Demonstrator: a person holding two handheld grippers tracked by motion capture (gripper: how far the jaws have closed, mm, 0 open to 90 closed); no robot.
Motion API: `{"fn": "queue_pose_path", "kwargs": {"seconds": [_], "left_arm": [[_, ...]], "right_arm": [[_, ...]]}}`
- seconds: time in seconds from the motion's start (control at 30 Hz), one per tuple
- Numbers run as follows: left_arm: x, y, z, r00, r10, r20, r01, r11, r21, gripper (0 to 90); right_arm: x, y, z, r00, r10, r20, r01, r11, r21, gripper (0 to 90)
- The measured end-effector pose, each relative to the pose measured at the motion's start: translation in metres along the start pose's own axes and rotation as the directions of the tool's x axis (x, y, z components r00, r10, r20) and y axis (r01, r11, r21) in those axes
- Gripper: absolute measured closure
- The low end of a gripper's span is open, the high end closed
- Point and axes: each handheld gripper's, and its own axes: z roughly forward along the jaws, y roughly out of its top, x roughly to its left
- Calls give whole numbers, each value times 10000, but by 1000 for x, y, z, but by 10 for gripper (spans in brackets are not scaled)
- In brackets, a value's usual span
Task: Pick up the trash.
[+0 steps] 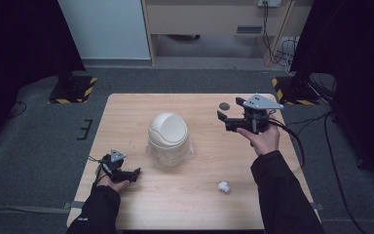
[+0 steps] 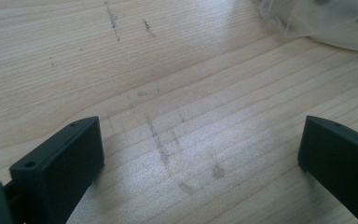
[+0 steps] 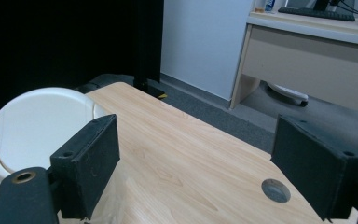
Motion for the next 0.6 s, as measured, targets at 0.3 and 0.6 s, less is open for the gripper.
{"fn": "queue_pose_path", "kwargs": {"seconds": [0.3,0.6], "left_arm": [[0,0,0,10000,0,2,0,10000,-2,0],[0,0,0,10000,1,1,-1,10000,1,0]], "right_arm": [[2,14,18,10000,-6,-61,6,10000,-6,153],[11,27,35,9994,-73,-348,72,10000,-47,154]]}}
